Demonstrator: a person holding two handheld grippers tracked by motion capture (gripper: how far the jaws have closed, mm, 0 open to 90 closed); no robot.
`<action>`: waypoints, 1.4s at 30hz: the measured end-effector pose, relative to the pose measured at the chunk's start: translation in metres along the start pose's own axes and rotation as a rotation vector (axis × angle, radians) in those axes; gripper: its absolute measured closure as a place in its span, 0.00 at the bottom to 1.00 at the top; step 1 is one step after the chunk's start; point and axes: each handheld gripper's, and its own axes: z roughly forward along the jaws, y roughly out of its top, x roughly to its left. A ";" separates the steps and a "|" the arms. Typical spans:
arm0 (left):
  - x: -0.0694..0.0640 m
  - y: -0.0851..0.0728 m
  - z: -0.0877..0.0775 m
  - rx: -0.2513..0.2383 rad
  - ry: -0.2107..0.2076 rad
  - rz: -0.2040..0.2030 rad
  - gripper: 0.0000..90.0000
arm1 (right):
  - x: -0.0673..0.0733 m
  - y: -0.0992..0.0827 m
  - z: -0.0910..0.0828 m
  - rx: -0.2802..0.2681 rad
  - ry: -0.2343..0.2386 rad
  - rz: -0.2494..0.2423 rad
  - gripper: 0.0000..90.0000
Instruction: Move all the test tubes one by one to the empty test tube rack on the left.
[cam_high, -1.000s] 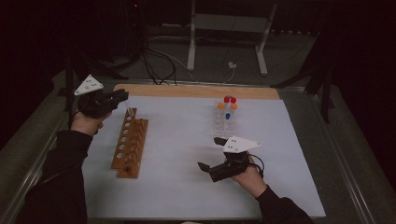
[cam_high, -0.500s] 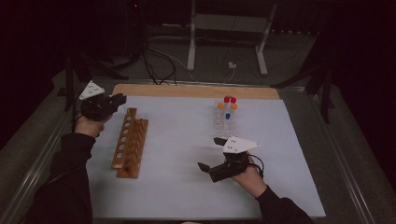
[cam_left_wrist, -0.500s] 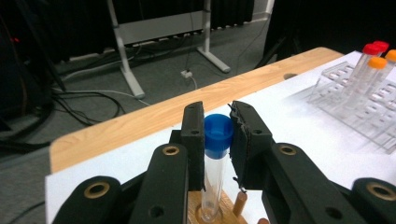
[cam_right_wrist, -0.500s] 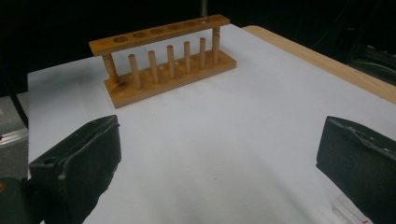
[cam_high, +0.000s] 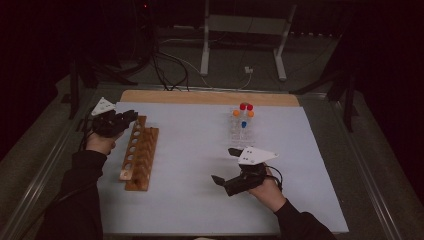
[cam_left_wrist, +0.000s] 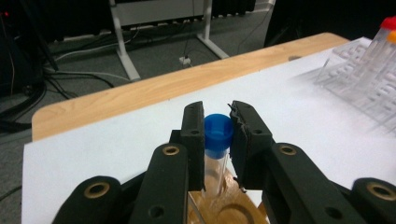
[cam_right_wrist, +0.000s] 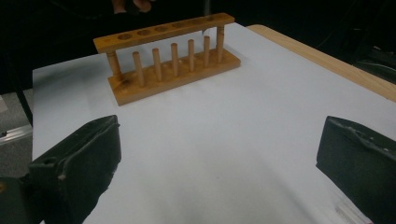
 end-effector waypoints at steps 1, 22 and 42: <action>0.000 -0.002 0.001 -0.001 0.001 -0.002 0.86 | 0.000 0.000 0.000 -0.002 0.001 0.001 0.00; 0.004 -0.015 0.008 0.008 0.009 -0.006 0.86 | -0.001 0.000 -0.001 -0.004 0.004 -0.003 0.00; -0.013 -0.001 -0.025 -0.007 -0.063 -0.011 0.25 | -0.022 0.008 -0.019 -0.036 -0.089 0.055 0.00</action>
